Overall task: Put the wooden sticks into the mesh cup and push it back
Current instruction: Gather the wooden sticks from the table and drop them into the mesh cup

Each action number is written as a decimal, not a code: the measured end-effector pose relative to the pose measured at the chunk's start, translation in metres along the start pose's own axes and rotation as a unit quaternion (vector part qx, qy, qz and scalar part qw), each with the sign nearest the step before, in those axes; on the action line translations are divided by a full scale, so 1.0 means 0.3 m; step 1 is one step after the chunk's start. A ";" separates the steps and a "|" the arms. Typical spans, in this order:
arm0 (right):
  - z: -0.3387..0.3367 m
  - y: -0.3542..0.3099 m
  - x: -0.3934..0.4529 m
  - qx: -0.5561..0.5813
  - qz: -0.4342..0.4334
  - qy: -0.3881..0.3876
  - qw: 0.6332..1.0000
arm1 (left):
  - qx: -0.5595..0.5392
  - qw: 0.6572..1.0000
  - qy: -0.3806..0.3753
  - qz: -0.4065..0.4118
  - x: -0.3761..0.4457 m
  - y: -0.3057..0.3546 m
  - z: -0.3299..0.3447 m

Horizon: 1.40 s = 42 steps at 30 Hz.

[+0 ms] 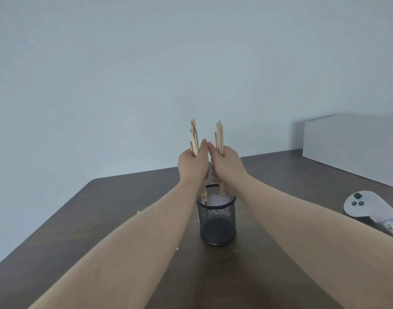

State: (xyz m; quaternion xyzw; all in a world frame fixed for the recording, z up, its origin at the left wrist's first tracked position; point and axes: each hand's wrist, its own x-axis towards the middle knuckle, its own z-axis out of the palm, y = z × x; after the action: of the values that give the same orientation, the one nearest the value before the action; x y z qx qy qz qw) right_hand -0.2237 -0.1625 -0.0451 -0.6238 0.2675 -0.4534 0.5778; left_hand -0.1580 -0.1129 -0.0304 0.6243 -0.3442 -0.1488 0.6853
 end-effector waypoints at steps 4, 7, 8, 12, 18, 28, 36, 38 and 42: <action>0.005 0.011 0.002 -0.055 -0.007 0.002 0.998 | 0.021 1.000 0.000 0.000 0.000 -0.015 -0.001; 0.007 0.008 -0.005 -0.088 -0.013 0.000 0.996 | 0.035 0.999 -0.006 0.003 0.000 -0.023 -0.001; 0.008 0.006 -0.008 -0.090 -0.015 0.002 0.996 | 0.043 0.999 -0.005 0.007 0.000 -0.024 -0.001; 0.006 -0.005 -0.019 -0.056 -0.008 0.029 0.998 | 0.056 0.998 0.011 0.028 -0.001 -0.020 -0.015; -0.024 -0.040 -0.014 -0.108 -0.026 0.076 0.991 | 0.053 0.997 0.019 0.044 0.007 0.006 -0.061; -0.014 -0.118 -0.031 -0.201 0.015 0.013 0.979 | 0.095 0.995 0.006 -0.011 0.015 0.078 -0.207; 0.158 -0.158 -0.068 -0.429 -0.062 -0.062 0.899 | 0.341 0.923 -0.031 -0.177 0.094 0.027 -0.505; 0.234 -0.135 -0.078 -0.485 -0.088 -0.076 0.867 | 0.381 0.891 -0.078 -0.235 0.088 -0.023 -0.562; 0.361 -0.062 -0.133 -0.582 -0.008 -0.171 0.795 | 0.426 0.837 -0.142 -0.312 0.054 -0.144 -0.661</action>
State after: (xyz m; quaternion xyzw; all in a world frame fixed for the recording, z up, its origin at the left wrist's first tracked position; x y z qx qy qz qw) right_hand -0.1503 -0.0730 -0.0289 -0.9121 0.3722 -0.1025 0.1382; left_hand -0.0061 0.0187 -0.0638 0.9008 -0.2545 -0.2806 0.2124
